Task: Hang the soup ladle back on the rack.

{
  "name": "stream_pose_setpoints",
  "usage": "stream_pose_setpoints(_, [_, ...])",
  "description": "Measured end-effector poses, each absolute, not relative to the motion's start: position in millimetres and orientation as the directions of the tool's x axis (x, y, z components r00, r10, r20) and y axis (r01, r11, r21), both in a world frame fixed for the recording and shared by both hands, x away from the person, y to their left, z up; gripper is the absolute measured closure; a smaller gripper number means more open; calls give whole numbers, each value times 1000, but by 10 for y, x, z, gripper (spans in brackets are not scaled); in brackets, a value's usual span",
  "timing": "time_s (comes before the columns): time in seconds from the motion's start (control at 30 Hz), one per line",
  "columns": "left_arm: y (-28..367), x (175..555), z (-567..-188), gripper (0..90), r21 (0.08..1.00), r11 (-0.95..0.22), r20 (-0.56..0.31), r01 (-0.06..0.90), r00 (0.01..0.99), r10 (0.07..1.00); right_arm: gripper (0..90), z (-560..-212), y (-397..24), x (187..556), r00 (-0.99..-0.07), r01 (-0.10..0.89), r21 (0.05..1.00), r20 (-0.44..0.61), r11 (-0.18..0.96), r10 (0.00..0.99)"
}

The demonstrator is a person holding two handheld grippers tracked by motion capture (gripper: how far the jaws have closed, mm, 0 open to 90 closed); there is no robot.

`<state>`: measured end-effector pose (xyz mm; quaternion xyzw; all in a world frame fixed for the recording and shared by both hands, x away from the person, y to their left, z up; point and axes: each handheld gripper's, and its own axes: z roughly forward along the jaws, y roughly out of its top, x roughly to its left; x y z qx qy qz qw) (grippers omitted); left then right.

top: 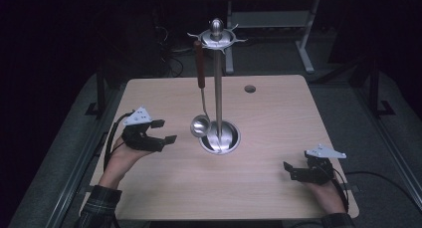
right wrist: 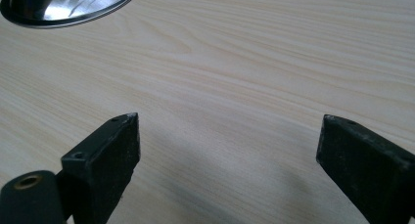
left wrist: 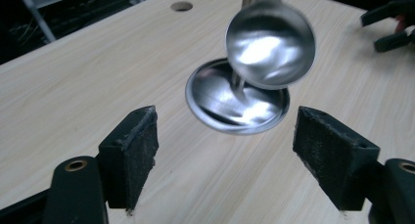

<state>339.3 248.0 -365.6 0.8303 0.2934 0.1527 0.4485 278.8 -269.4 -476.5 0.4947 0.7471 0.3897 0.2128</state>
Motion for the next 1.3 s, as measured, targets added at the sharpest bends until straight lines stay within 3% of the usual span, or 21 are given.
stream_pose_setpoints(0.83, [2838,3049,-4340,111,794,-432,10,428,702,713,85,-4766,-2697,2782,-426,569,794,60,216,903])
stream_pose_setpoints(1.0, [2912,2994,-4467,28,773,-435,2,462,684,730,85,-4768,-2696,2783,-424,570,793,60,215,904])
stream_pose_setpoints(1.3, [3041,2956,-4556,23,755,-456,16,471,682,731,85,-4772,-2700,2784,-419,574,791,64,210,906])
